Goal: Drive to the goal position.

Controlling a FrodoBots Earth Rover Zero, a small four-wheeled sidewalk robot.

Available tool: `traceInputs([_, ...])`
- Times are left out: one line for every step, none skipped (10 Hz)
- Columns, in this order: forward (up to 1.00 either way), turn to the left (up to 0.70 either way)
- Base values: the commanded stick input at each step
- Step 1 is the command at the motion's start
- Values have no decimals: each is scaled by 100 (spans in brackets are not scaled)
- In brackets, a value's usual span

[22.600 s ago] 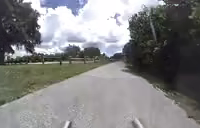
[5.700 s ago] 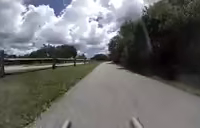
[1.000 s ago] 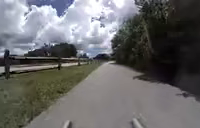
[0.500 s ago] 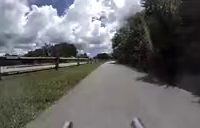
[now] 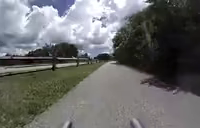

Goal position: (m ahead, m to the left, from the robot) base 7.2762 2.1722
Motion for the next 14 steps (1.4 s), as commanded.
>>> traceInputs([70,1])
traceInputs([70,1])
traceInputs([70,1])
traceInputs([70,1])
traceInputs([70,1])
traceInputs([70,1])
traceInputs([70,1])
traceInputs([70,1])
traceInputs([70,1])
traceInputs([70,1])
traceInputs([70,1])
traceInputs([70,-34])
traceInputs([70,-34])
traceInputs([70,-34])
